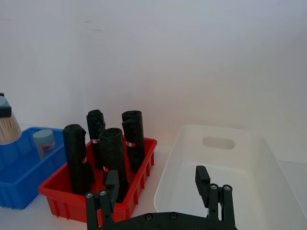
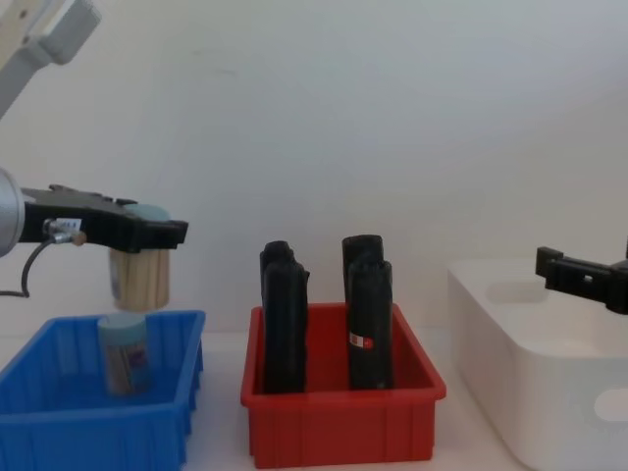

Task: Pick the cotton swabs from the blue box and place them into the white box.

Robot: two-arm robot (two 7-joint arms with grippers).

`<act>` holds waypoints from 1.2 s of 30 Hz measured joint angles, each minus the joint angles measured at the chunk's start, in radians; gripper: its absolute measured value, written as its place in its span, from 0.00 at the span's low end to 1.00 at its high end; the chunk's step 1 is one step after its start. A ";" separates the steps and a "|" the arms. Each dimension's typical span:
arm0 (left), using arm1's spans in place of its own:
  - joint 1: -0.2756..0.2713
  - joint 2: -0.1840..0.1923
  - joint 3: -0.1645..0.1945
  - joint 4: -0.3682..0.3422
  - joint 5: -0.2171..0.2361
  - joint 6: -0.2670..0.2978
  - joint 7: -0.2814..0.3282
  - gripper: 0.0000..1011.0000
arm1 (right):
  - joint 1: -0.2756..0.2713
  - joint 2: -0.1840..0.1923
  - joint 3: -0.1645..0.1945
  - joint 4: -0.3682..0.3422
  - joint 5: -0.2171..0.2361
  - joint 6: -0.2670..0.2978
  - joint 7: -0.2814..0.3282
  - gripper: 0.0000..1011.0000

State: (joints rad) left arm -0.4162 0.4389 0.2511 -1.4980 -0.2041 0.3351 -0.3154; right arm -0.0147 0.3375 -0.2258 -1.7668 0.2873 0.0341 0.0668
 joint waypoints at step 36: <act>-0.137 -0.106 0.085 -0.012 -0.064 0.071 -0.421 0.67 | 0.000 0.000 0.000 0.000 0.000 0.000 0.000 0.99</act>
State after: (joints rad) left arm -0.5531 0.3326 0.3357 -1.5103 -0.2677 0.4065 -0.7369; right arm -0.0146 0.3375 -0.2258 -1.7668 0.2874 0.0340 0.0668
